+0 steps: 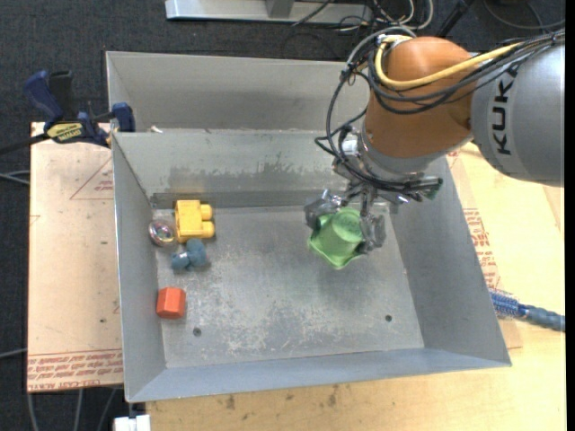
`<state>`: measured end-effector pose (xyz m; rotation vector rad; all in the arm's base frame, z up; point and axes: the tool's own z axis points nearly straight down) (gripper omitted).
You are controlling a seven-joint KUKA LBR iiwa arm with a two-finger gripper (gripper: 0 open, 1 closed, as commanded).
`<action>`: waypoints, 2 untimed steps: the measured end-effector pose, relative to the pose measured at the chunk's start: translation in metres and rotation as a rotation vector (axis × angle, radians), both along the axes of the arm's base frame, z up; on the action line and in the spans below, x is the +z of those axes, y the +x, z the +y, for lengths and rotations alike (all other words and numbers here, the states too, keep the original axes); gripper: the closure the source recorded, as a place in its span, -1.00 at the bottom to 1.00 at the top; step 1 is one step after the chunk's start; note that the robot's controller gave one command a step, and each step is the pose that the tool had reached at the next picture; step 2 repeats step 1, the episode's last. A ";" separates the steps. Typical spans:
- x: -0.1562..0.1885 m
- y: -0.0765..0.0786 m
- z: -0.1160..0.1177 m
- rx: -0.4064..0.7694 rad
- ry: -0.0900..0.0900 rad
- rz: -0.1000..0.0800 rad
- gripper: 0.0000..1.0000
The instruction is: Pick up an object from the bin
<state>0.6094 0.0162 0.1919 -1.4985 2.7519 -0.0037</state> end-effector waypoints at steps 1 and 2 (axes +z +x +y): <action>0.082 0.031 -0.006 -0.223 0.003 -0.001 1.00; 0.082 0.031 -0.006 -0.223 0.003 -0.001 1.00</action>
Offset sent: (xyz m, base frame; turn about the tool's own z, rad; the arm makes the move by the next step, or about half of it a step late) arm 0.0290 -0.0069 0.0794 0.2223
